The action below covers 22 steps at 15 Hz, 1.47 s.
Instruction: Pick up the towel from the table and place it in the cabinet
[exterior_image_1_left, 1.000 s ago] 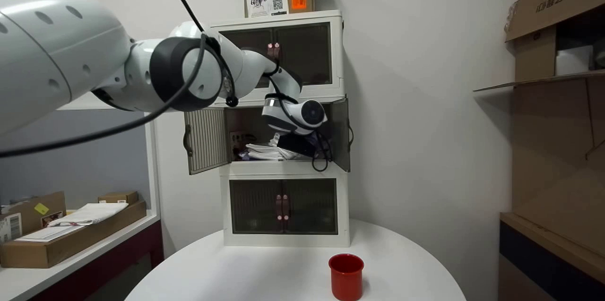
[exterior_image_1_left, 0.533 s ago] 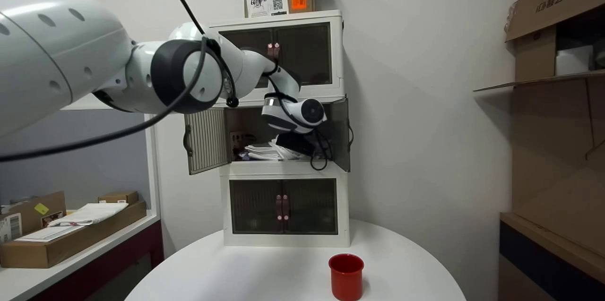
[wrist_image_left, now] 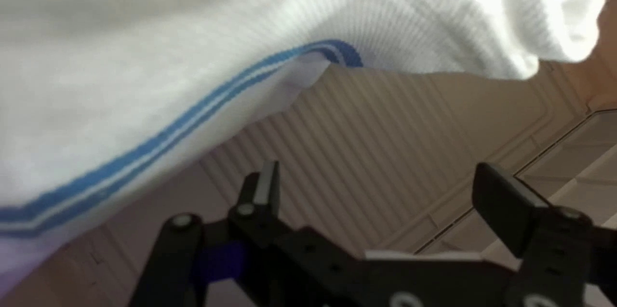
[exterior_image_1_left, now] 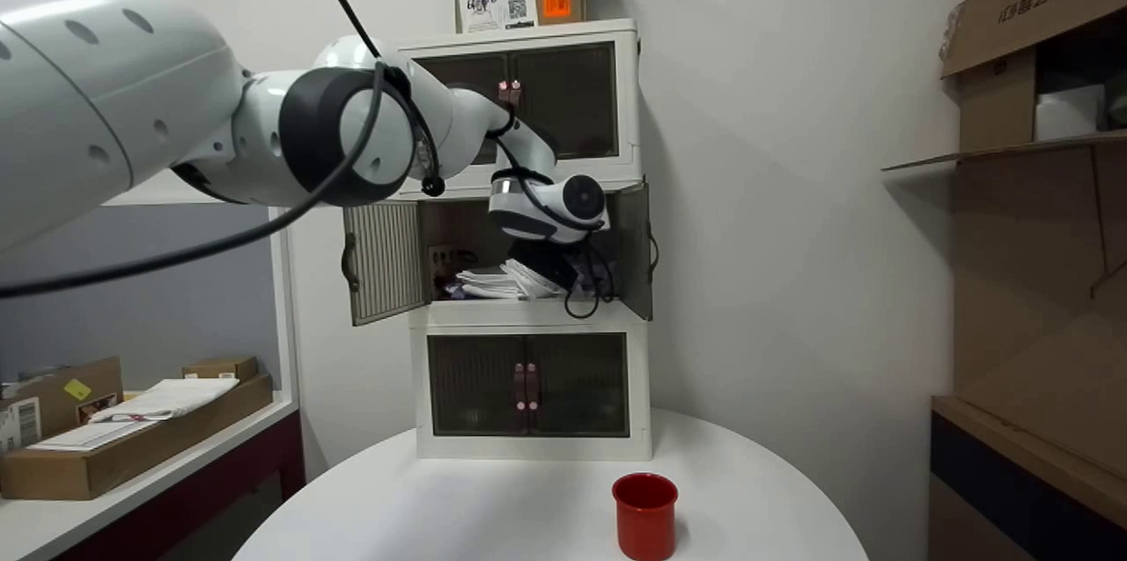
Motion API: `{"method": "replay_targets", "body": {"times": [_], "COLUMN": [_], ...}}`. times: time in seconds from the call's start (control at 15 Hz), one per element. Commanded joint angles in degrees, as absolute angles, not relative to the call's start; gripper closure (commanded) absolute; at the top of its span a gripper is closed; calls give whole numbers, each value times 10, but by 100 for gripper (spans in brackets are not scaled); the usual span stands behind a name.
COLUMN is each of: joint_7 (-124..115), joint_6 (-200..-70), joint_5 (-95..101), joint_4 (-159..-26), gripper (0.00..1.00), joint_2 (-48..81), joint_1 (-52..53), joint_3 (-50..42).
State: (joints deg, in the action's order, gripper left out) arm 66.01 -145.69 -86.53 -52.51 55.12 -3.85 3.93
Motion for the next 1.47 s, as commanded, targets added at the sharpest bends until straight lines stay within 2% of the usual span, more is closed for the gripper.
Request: {"method": "replay_targets", "body": {"times": [0.0, 0.6, 0.73, 1.2, 1.4], "joint_7": [553, 440, 416, 369, 388], "joint_6": [-1443, -1376, -1325, -1010, -991], "joint_5": [-806, -616, -572, -488, -393], "joint_4": [-572, -691, -728, -779, -836], "gripper": [0, 0, 0, 0, 0], "joint_2": [518, 406, 371, 273, 230], "joint_1": [-43, -67, -81, -145, -138], "joint_3": [32, 21, 19, 8, -24]}}
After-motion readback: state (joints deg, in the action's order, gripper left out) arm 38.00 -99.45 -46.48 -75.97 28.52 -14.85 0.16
